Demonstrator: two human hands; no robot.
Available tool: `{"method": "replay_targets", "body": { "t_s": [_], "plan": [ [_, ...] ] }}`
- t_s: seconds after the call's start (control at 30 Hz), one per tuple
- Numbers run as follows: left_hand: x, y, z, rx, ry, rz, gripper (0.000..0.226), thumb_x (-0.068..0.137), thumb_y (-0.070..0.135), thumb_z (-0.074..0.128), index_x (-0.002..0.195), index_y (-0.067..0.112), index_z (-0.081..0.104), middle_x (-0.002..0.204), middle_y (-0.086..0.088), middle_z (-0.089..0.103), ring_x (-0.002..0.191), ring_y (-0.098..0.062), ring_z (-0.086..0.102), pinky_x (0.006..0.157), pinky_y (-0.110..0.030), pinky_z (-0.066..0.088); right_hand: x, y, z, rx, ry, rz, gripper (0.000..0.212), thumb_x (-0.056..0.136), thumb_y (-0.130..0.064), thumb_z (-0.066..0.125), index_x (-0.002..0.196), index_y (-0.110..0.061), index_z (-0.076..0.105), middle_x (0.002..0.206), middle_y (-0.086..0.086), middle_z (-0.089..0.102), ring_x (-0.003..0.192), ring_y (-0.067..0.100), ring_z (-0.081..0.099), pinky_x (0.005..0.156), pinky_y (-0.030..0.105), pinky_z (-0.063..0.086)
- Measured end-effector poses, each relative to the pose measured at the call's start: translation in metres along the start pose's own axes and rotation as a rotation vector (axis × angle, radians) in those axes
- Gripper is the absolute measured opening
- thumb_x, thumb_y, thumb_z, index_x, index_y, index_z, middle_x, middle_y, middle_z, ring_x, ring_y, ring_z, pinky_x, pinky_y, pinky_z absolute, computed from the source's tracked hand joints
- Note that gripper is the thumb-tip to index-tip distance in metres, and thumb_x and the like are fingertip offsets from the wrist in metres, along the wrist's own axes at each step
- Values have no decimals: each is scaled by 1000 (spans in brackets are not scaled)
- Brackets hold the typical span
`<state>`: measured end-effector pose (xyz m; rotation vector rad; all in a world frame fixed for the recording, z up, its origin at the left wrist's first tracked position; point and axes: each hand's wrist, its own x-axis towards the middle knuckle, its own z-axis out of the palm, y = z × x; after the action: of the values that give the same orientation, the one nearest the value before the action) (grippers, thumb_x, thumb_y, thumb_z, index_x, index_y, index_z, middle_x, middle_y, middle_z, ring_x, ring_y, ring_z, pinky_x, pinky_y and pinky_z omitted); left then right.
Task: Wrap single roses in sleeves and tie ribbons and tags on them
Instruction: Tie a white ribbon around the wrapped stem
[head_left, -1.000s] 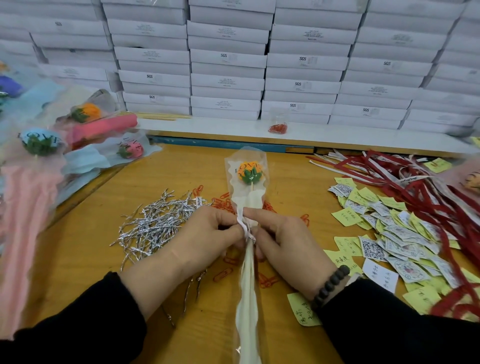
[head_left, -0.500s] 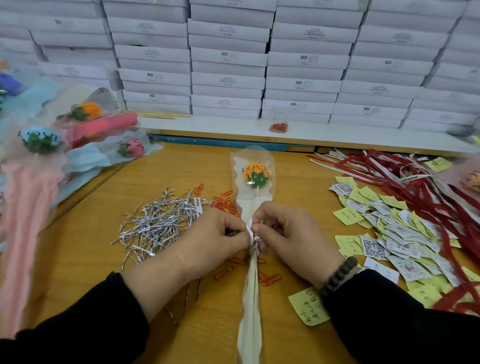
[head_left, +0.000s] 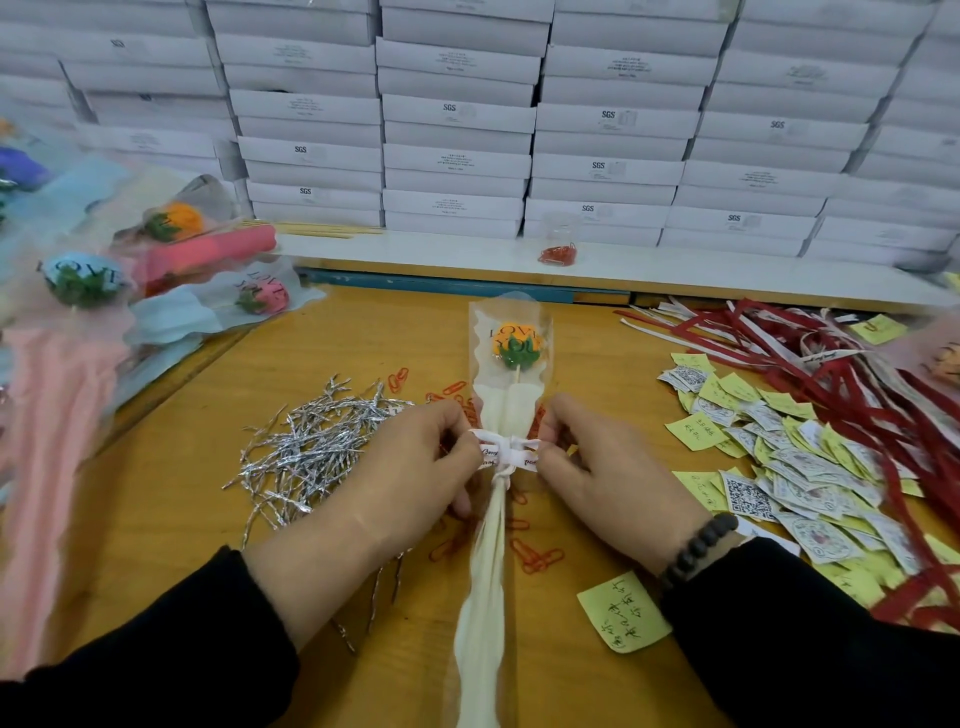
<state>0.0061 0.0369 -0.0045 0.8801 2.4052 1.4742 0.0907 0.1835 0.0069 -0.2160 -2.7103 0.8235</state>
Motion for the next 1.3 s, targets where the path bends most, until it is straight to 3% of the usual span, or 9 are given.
{"method": "replay_targets", "body": {
  "t_s": [0.13,0.23,0.43,0.67,0.9,1.13,1.2,1.3],
  "plan": [
    [-2,-1,-2,102,24,68,24,88,12,53,64,15,54,50,-5,56,45,-12,44,43,-21,33,0,1,-3,-33,0,17,8,89,-24,48,82,-20,49,73,-6,56,63,8,47,62,32,43],
    [-2,-1,-4,220,43,132,26,85,13,55,59,18,53,49,5,46,43,-7,36,43,-19,29,0,3,-4,-79,-6,40,10,87,-25,50,79,-20,49,72,-6,54,64,10,48,62,33,42],
    [-1,-2,-9,410,92,177,19,83,18,55,65,12,55,64,-5,55,63,-20,50,57,-34,38,1,8,-12,-95,-4,75,9,81,-21,53,75,-15,52,68,-2,54,63,12,46,58,31,39],
    [0,-3,-14,475,103,171,25,81,17,54,57,19,46,57,2,47,56,-15,42,52,-31,31,3,12,-15,-131,-50,110,11,78,-20,56,70,-15,51,67,-2,53,66,16,48,57,31,39],
    [2,-3,-17,497,144,151,25,81,16,53,57,17,45,54,0,46,57,-20,43,54,-32,32,2,11,-17,-129,-70,141,14,78,-20,56,67,-17,49,67,-2,52,65,15,48,56,29,37],
    [2,-4,-18,470,156,145,22,82,16,54,60,12,49,51,2,43,51,-14,38,49,-30,26,3,11,-18,-122,-44,131,15,77,-20,57,65,-16,49,65,-2,51,64,16,47,56,30,37],
    [2,-3,-18,357,142,121,23,82,15,53,59,12,50,50,2,44,50,-14,39,51,-31,30,3,12,-17,-83,-5,109,14,77,-18,57,66,-12,50,63,0,50,61,16,44,56,32,37],
    [3,0,-19,189,132,76,20,85,11,52,67,6,57,62,-11,61,58,-21,52,57,-38,45,3,12,-15,-36,60,52,13,78,-19,58,68,-14,52,62,-3,51,57,10,42,54,29,35]
  ]
}}
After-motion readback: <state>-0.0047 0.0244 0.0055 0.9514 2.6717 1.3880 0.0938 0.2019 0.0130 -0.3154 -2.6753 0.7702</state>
